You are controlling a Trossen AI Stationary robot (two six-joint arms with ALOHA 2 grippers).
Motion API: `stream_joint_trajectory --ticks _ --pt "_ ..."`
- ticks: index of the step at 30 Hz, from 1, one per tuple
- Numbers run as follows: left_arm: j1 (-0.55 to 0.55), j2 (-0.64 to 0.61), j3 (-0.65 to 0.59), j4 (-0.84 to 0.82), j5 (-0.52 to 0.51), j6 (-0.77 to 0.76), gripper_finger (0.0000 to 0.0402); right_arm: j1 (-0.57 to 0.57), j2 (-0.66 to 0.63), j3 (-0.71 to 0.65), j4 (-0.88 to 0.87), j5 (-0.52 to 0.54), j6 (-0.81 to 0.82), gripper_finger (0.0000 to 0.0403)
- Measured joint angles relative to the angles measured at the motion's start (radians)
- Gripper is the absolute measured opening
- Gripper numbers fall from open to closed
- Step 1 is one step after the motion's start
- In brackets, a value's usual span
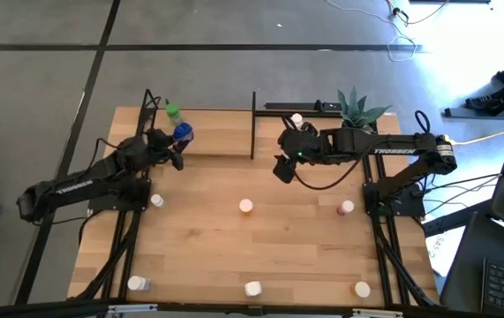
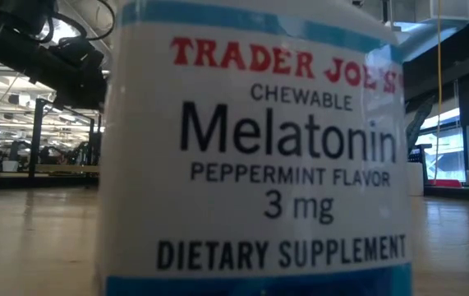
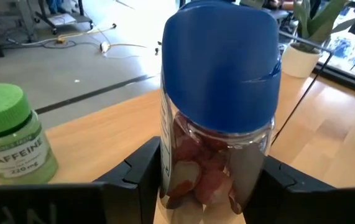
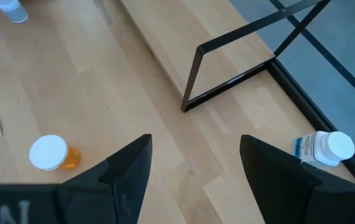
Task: Pick and place medicine bottles onto shelf by color
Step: Put the blue pill bottle on the shelf
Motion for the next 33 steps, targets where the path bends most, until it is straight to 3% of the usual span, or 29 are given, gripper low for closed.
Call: stream_joint_trajectory --ticks 11,24,33 --pt "0.0 0.206 -0.001 0.22 0.03 0.021 0.0158 0.0 0.0 0.0 0.0 0.0 0.0 0.0245" --pt "0.055 0.455 0.003 0.607 0.056 0.013 0.0158 0.0 0.0 0.0 0.0 0.0 0.0 0.0245" --pt "0.097 0.584 0.132 0.596 0.098 0.077 0.0158 0.0 0.0 0.0 0.0 0.0 0.0 0.0245"
